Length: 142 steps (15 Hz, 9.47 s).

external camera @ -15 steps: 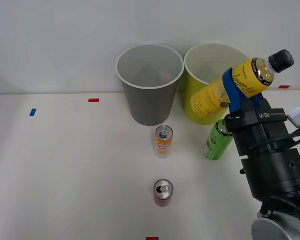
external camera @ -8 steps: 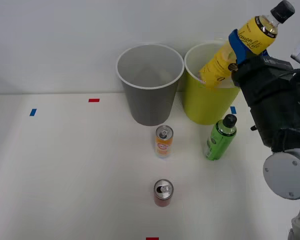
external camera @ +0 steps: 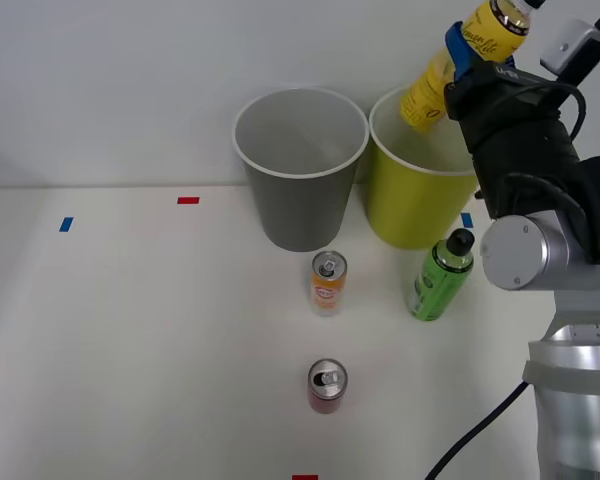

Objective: Put cans in the gray bin, plastic bottles in the light green bin

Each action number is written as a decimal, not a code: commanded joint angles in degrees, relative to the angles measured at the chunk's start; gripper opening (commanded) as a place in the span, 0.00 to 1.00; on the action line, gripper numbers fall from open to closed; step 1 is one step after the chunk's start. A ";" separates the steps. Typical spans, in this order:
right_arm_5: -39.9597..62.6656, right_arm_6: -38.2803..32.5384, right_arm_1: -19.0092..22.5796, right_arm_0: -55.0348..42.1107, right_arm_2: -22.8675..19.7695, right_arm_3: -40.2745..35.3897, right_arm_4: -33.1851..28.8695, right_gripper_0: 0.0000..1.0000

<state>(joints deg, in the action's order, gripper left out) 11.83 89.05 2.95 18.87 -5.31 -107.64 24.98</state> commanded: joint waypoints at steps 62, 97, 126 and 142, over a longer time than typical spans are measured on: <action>-30.91 5.70 20.86 -79.78 10.67 -22.62 -4.59 1.00; -66.68 -34.73 3.55 -86.11 8.30 -0.47 -51.70 1.00; -66.76 -28.58 6.36 -87.34 5.31 -1.52 -50.56 1.00; -66.76 -28.58 6.36 -87.34 5.31 -1.52 -50.56 1.00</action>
<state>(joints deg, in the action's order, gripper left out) -54.93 60.47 9.31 -68.47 0.00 -109.16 -25.58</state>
